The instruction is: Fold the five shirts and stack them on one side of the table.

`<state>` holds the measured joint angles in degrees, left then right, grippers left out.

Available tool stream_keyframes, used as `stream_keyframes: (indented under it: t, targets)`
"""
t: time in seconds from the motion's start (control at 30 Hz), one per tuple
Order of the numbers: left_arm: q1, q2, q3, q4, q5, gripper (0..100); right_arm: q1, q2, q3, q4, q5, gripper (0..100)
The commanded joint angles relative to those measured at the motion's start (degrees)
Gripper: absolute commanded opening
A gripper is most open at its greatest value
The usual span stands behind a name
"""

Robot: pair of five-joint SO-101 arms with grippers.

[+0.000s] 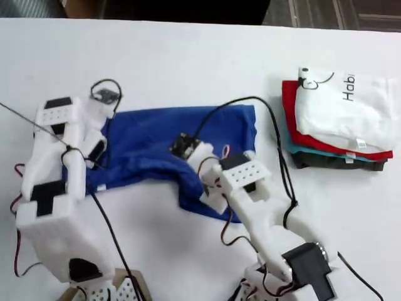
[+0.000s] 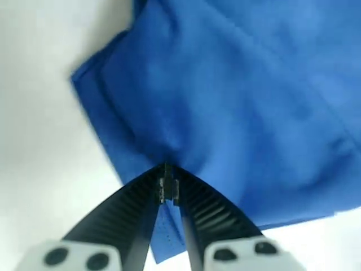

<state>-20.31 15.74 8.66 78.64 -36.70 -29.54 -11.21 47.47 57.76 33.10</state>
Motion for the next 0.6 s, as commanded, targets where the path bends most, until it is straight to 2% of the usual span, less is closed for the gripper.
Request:
stream_keyframes:
  t: [0.0, 0.2, 0.43, 0.57]
  targets:
    - [-0.6, -8.3, 0.0, 2.6, 0.0, 2, -3.8, -2.9, 1.6, 0.2, 0.5, 2.0]
    - [-0.6, -9.4, 1.7, 0.2, 0.2, 2, -7.3, -2.9, 1.2, 0.3, 0.5, 2.0]
    - [-0.4, -9.5, 18.2, -15.4, 0.2, 2, -8.2, -2.9, -1.1, 3.3, 0.6, 2.6]
    - [-0.4, -9.8, 24.6, -24.8, 0.3, 2, -10.9, -2.9, -1.4, 4.9, 0.7, 16.6]
